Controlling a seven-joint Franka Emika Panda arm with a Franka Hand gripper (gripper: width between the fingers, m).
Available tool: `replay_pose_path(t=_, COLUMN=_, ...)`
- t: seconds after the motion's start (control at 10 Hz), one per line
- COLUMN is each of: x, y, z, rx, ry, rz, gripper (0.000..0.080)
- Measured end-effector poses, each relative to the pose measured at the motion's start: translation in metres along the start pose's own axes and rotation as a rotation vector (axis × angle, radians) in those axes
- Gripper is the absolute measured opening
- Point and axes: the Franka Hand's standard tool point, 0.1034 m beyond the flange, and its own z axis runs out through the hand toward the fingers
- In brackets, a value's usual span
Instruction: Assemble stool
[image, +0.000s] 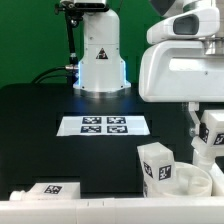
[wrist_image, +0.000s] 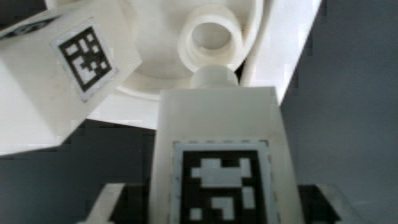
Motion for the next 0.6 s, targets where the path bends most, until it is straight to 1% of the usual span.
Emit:
replay_pose_path(t=0.2, x=-0.005, y=0.003, z=0.012, rx=-0.006, ry=-0.002, rz=0.002, gripper=0.033)
replay_pose_path(t=0.6, x=-0.011, y=0.004, z=0.022, rx=-0.009, ry=-0.009, rz=0.001, gripper=0.033)
